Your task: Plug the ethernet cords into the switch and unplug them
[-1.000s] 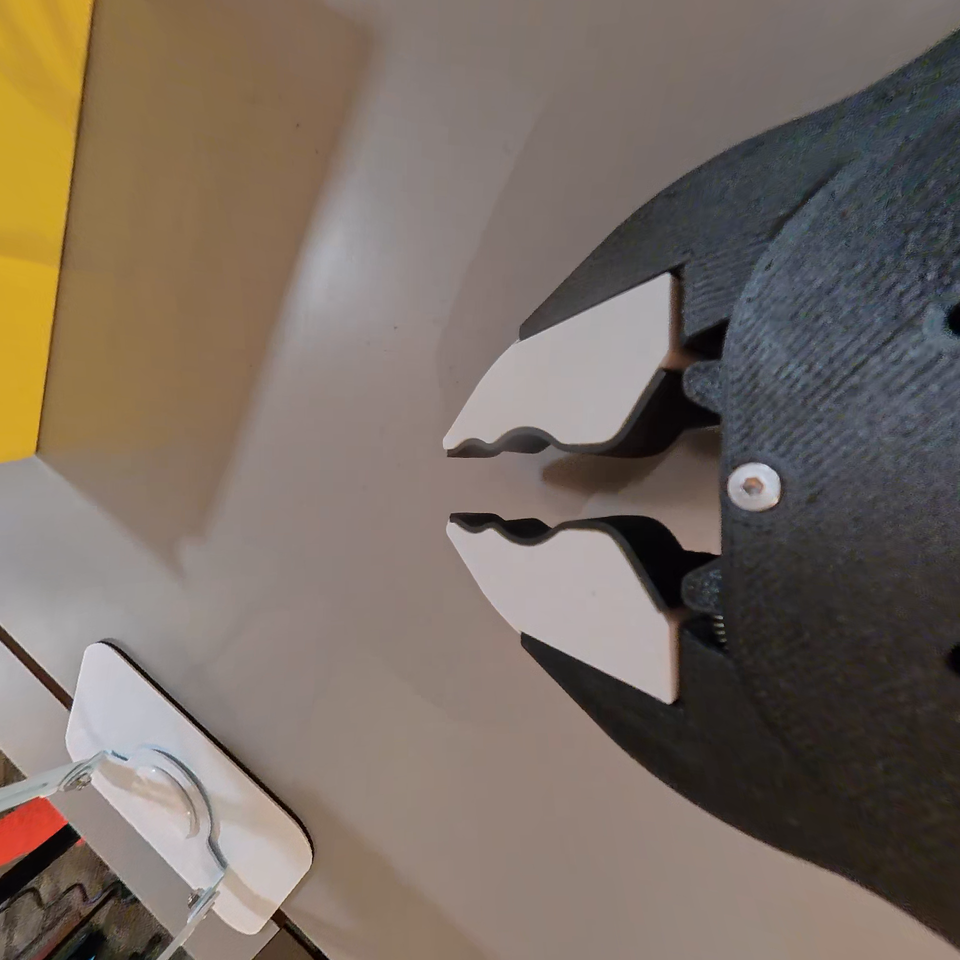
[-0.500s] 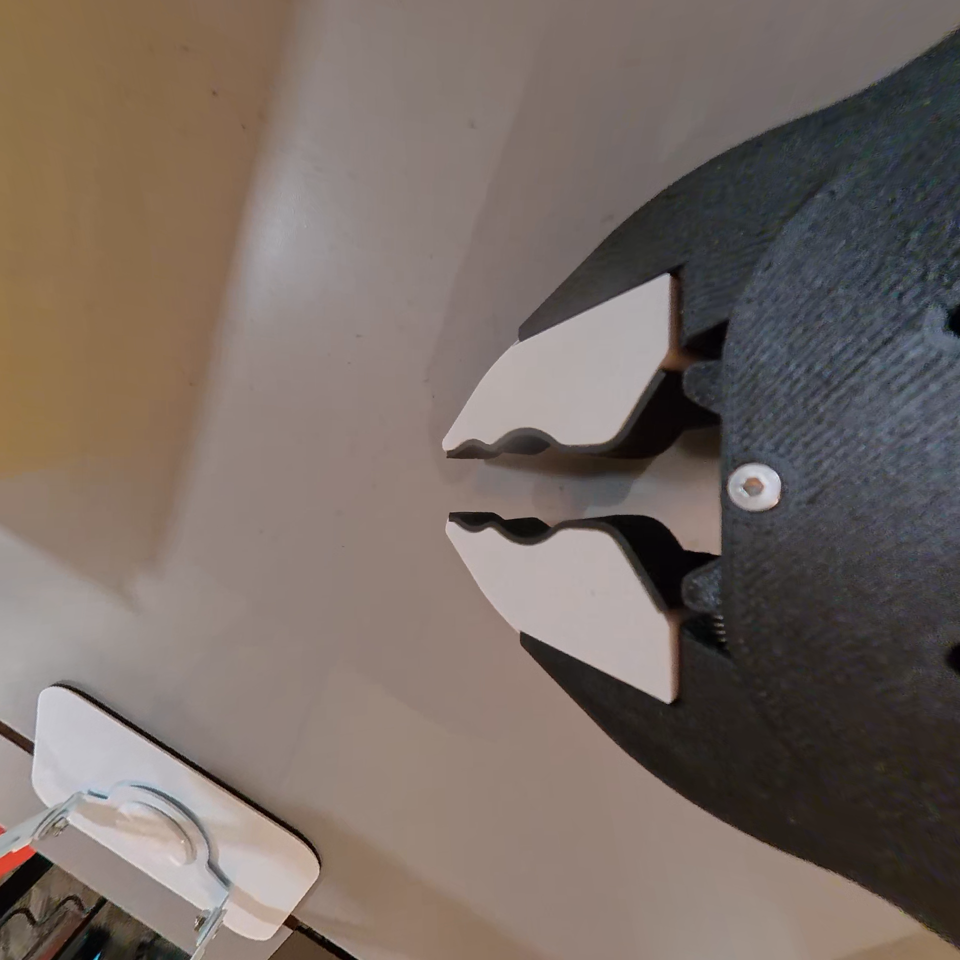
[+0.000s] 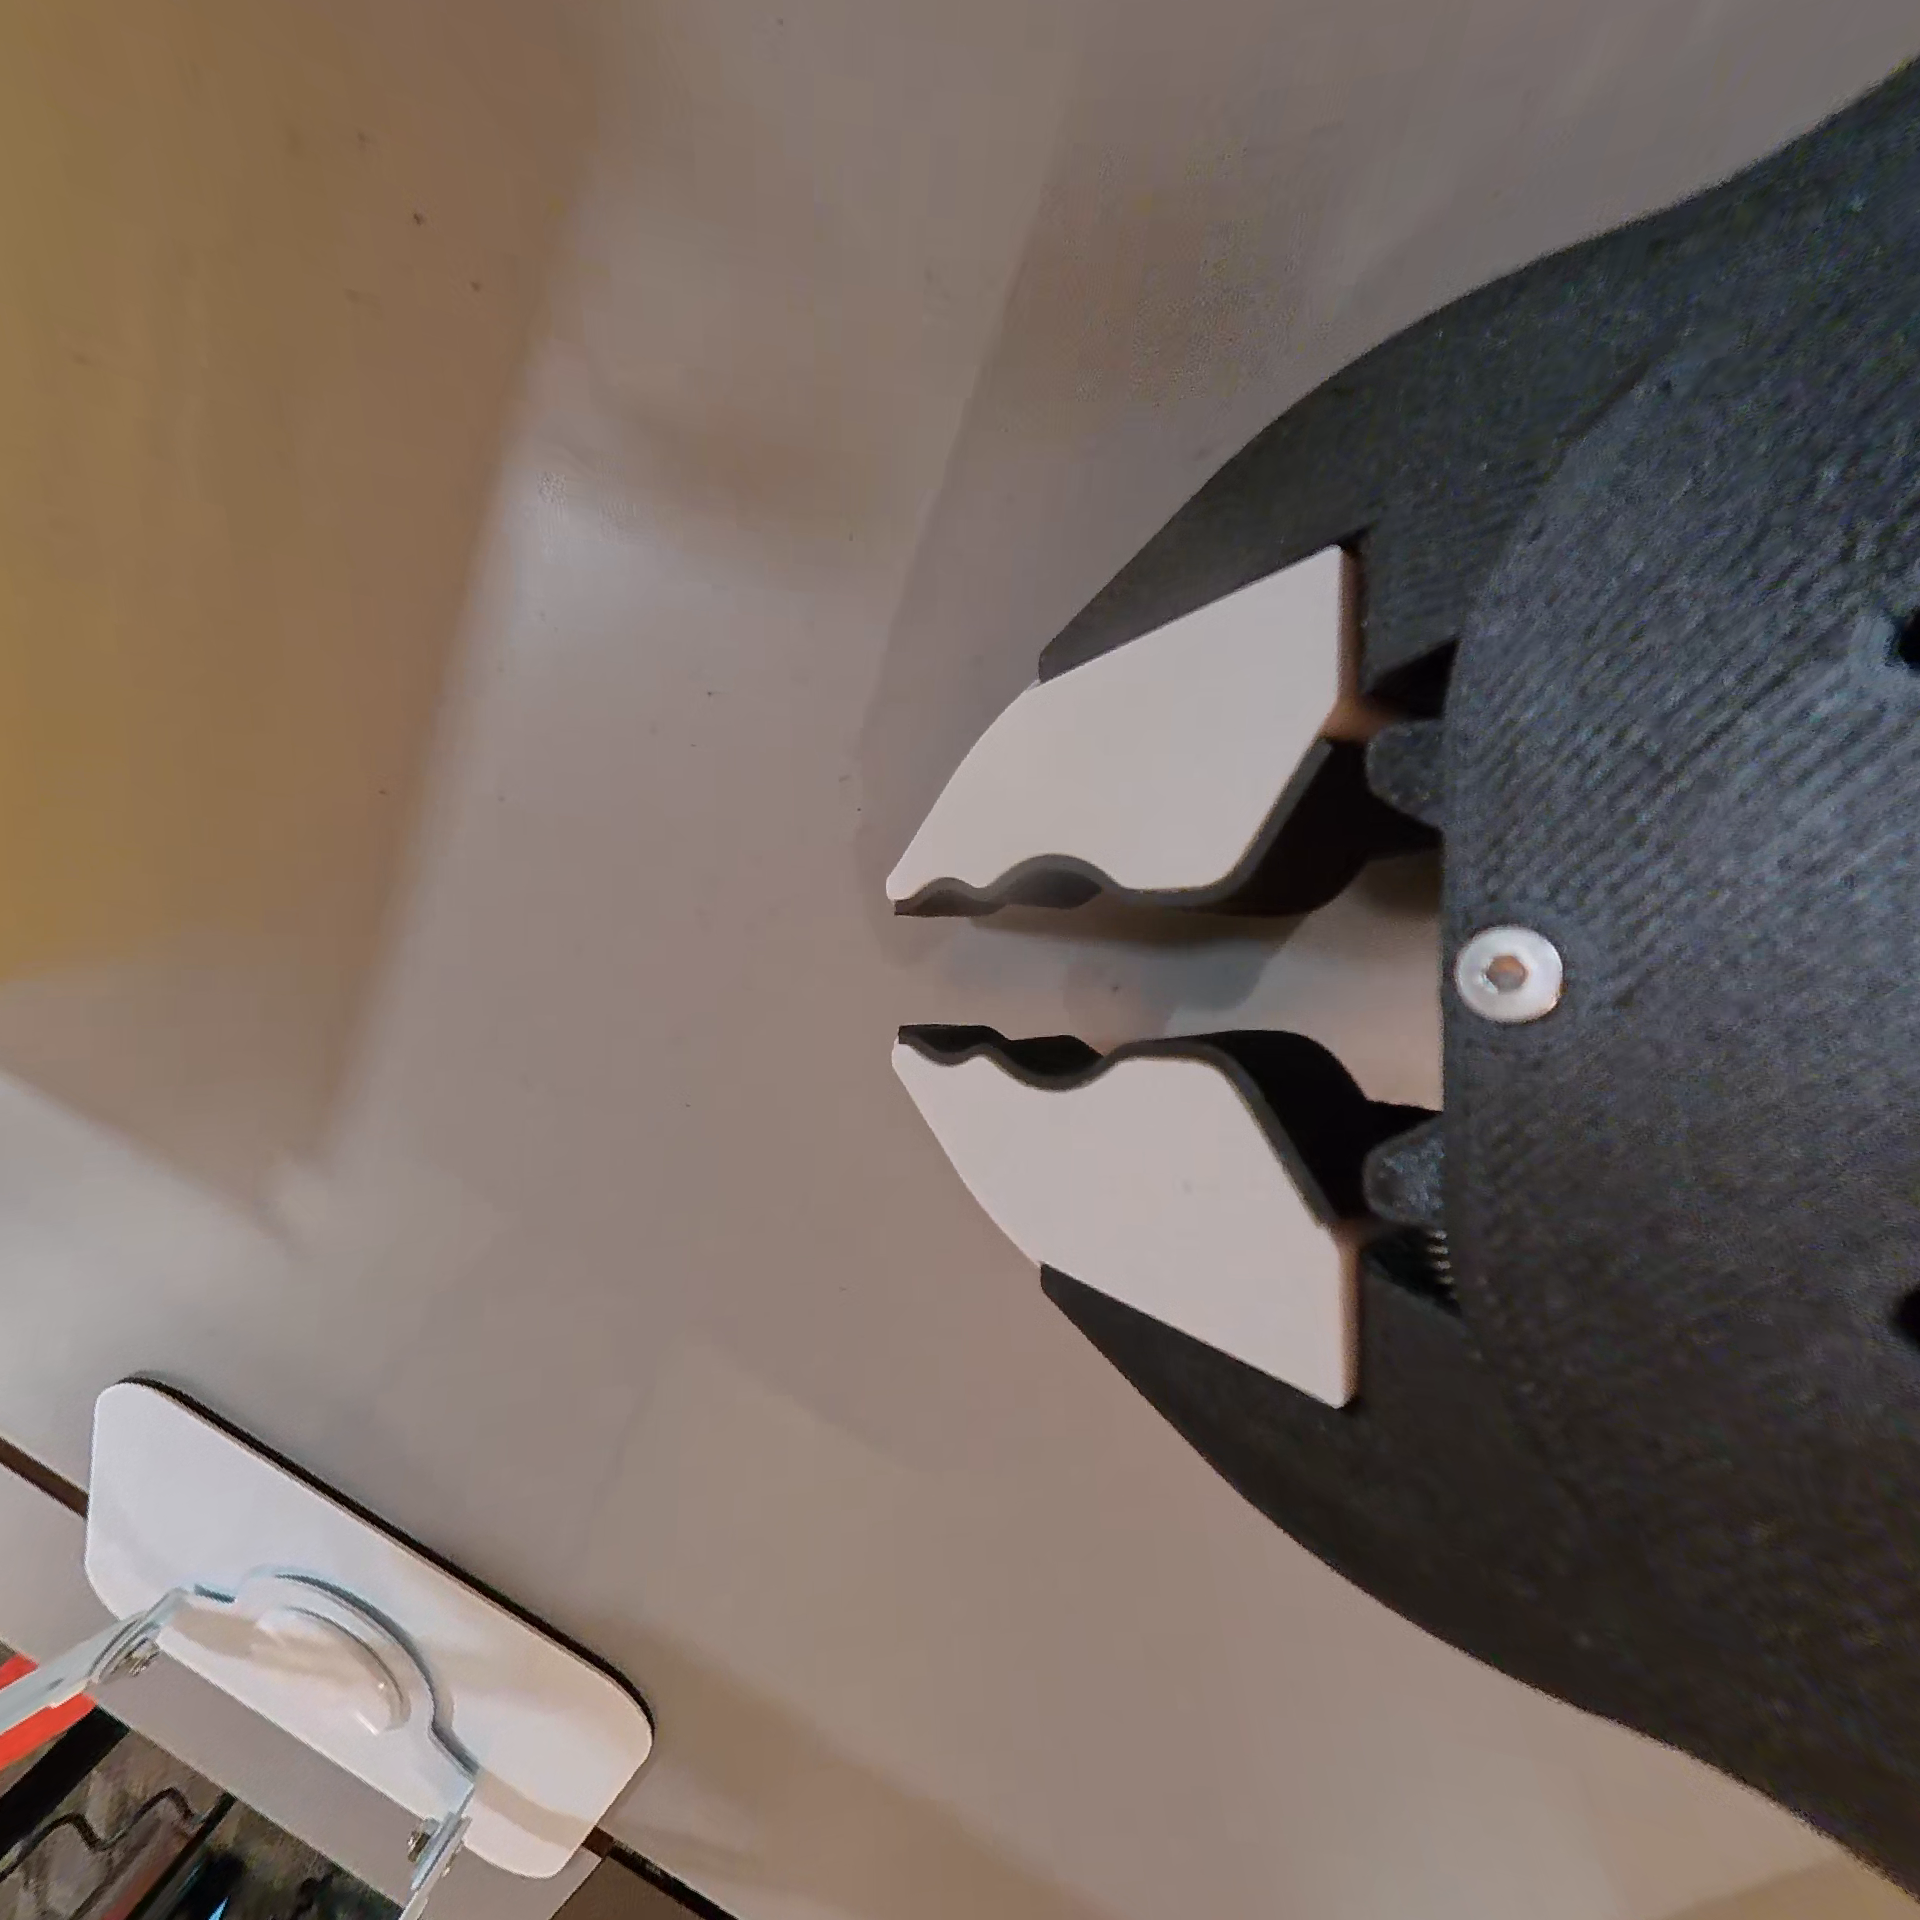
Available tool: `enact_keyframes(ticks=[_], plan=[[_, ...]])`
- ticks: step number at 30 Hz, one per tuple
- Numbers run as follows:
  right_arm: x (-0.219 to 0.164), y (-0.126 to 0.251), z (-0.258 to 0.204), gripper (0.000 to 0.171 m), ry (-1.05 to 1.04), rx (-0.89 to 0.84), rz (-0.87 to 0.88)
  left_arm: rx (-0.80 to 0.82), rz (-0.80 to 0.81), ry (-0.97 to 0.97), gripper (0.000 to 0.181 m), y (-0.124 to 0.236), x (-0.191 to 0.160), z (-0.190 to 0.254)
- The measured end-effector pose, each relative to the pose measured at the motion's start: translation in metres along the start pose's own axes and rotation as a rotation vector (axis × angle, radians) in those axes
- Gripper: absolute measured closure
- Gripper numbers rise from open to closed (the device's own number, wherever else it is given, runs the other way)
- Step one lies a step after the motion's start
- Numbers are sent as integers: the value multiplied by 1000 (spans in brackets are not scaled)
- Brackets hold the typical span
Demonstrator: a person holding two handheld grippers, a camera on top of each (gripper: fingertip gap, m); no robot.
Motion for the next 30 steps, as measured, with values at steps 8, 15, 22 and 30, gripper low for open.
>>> enact_keyframes(ticks=[8, 15, 22, 30], plan=[[29, -29, -30, 165, 283, 63, 217, 0, -1, 0, 161, 1, 0, 1], [16, -29, -29, 165, 756, -86, 140, 4, -2, -3, 162, 2, -1, 2], [-32, -34, -27, 165, 1127, 30, -199, 3, -3, -1, 162, 2, -1, 2], [-49, -52, -19, 165, 1484, 39, -399, 6, -6, 0, 162, 2, -1, 2]])
Point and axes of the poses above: each gripper's, where its closed fingertips meet, y back along the fingers, x out of its top, z = x × y across the jaws, the point moved 4 cm from there along y, back along the fingers, and after that the axes turned 14 degrees about -y, right-handed, at the moved point
